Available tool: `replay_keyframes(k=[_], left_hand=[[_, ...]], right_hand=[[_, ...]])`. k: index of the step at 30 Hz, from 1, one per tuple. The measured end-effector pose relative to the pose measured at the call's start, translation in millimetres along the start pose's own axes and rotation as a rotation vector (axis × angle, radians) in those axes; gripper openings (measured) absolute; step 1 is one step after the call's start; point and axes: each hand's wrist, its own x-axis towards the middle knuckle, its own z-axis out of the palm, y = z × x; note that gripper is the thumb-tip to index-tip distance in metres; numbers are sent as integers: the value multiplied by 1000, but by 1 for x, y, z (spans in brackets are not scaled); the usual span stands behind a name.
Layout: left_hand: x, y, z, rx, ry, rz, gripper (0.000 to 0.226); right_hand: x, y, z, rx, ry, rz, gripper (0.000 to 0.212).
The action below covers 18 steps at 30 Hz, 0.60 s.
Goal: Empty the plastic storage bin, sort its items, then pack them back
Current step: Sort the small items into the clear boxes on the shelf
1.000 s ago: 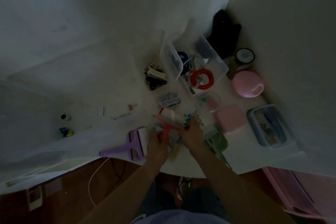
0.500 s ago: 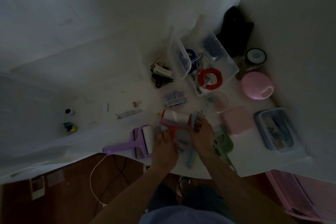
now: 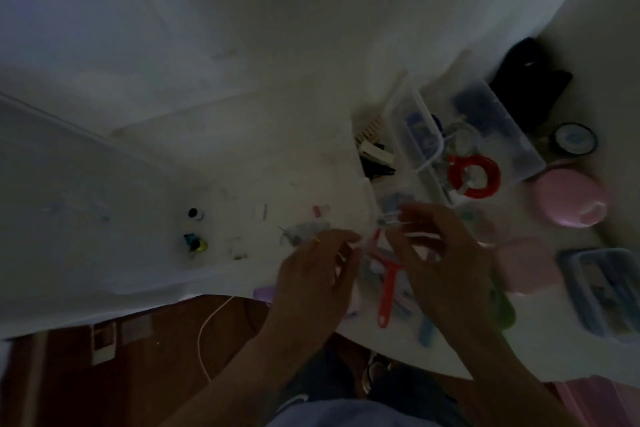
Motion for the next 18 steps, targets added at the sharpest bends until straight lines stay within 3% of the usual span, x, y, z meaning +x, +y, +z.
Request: replay_keyframes(k=[2,4,6,10,14,18], left_hand=[[15,-24,-40,219,126,130,23],[32,-69,-67,427,112,157,36],[49,-120,-81,479,-62,48,47],[76,-198,-69,407,-521,-141,49],[100,-226,-36,240,-675,-151,54],[116,-229,-2,226,-783,-90,59]], right_hand=[[11,-30,22,29,-139,-127,27],[34,-40,55,-10,-307,-174,32],[65,-29,92,-112,-457,-150,39],[130,15,155,-540,-735,-104,45],[157,40,197,-750,-1002,-26,45],[152,51,230,-940,-1179,-19,59]])
